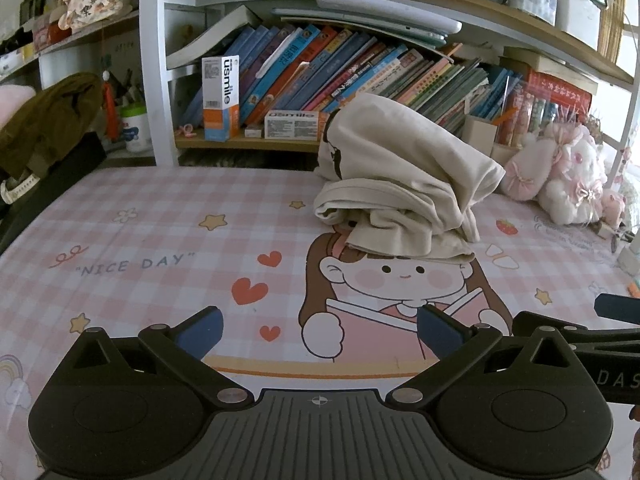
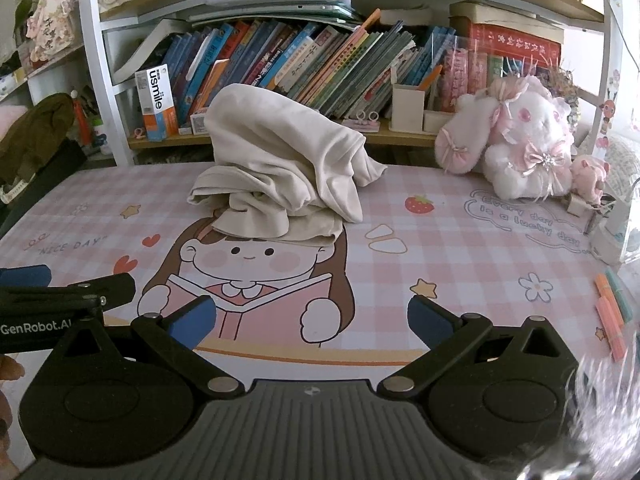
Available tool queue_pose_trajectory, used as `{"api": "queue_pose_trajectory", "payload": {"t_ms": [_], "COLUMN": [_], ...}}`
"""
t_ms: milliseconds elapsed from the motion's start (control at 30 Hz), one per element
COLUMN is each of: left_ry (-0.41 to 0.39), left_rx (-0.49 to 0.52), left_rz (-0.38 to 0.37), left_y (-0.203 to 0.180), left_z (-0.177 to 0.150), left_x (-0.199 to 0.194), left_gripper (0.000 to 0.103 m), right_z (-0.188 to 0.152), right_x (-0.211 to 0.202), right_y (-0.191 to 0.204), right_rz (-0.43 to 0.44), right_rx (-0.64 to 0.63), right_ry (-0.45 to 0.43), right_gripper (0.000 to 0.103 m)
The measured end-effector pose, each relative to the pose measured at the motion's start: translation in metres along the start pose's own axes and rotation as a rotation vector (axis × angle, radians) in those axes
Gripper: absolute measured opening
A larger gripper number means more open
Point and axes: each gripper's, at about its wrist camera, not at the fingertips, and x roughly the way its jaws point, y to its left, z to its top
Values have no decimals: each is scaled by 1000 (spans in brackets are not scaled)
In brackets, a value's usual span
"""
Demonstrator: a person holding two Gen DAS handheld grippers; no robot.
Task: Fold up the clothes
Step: 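Approach the crumpled cream T-shirt pile with both grippers open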
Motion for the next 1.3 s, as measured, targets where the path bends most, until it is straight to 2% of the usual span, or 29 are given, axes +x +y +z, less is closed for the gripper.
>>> {"api": "queue_pose_trajectory", "payload": {"t_ms": [1300], "left_ry": [36], "left_rx": [1], "left_rz": [33], "left_y": [2], "left_z": [-1], "left_x": [9], "left_gripper": [103], "right_z": [1], "right_x": [7], "right_y": [2], "right_rz": [8], "right_rx": [-3], "right_ry": [24], "right_gripper": [103]}}
